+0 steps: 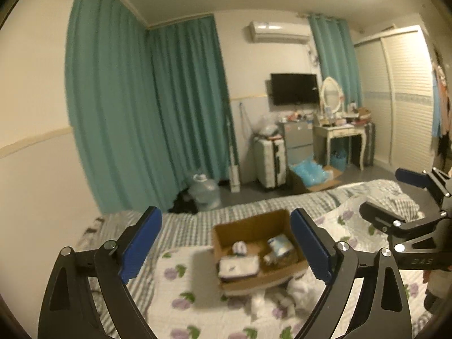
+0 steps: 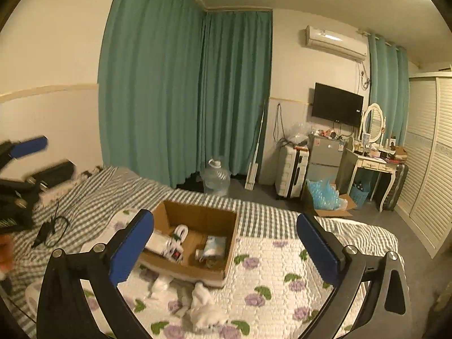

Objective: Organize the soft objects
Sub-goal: 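Grasp the white glove with the right gripper while the left gripper grasps a white tissue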

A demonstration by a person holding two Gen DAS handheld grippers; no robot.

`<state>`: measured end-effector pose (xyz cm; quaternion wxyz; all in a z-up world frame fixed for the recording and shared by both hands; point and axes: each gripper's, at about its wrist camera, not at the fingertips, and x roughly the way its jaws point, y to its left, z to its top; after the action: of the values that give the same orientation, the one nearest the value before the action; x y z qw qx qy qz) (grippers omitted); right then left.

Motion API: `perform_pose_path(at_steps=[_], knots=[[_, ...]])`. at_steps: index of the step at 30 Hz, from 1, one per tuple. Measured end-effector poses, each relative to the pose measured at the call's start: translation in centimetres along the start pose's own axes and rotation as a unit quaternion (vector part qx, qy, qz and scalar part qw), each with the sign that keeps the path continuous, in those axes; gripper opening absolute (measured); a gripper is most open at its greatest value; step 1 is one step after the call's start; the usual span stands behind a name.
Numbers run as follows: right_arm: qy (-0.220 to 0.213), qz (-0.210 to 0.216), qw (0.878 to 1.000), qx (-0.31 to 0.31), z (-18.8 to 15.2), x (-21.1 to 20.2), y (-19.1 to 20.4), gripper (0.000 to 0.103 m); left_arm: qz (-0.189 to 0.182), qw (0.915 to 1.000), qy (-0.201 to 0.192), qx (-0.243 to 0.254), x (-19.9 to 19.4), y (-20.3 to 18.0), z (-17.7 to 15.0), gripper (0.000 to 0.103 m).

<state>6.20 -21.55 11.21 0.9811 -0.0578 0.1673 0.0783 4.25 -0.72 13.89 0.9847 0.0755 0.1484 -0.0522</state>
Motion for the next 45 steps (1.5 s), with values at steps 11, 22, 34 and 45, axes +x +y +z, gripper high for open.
perform_pose_path(at_steps=[11,22,34,45], knots=[[0.106,0.031,0.994,0.009,-9.2,6.1,0.1,0.102,-0.016,0.9955,0.089,-0.027,2.8,-0.5,-7.7,0.094],[0.237,0.069,0.969,-0.004,-19.1,15.8,0.0,0.102,-0.021,0.9757,0.218,-0.010,13.6,-4.2,-18.2,0.094],[0.303,0.093,0.948,0.015,-22.4,20.1,-0.1,0.068,-0.048,0.9561,0.289,0.008,20.7,-5.3,-22.9,0.093],[0.253,0.040,0.966,0.023,-21.0,18.0,-0.8,0.058,-0.099,0.9564,0.273,0.032,22.4,-6.5,-23.8,0.050]])
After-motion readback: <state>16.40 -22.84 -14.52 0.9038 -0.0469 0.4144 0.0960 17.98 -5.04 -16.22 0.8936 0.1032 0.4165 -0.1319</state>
